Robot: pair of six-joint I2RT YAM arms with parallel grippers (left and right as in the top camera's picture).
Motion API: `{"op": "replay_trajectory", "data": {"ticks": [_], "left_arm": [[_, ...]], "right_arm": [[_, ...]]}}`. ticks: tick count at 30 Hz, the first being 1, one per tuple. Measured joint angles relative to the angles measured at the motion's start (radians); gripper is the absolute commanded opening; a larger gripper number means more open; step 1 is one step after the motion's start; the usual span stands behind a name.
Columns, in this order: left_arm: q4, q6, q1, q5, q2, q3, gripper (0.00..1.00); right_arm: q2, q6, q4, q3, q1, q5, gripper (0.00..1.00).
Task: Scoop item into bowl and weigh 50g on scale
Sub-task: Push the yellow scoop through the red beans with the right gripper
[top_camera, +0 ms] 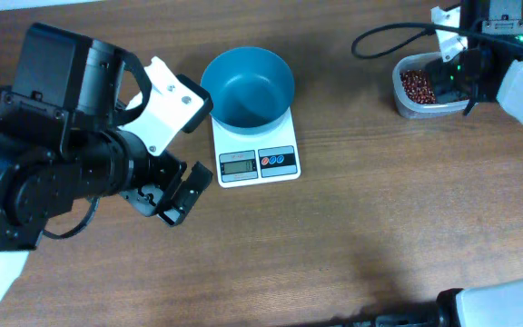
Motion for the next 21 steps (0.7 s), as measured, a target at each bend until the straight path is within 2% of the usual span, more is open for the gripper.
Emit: {"op": "replay_trajectory", "data": {"ticks": [12,21], "left_arm": [[0.000,0.000,0.000,0.000,0.000,0.000,0.99],[0.000,0.000,0.000,0.000,0.000,0.000,0.99]], "right_arm": [[0.088,-0.011,0.025,0.000,0.000,0.084,0.04],[0.103,0.077,-0.034,0.006,-0.016,-0.083,0.04]]}}
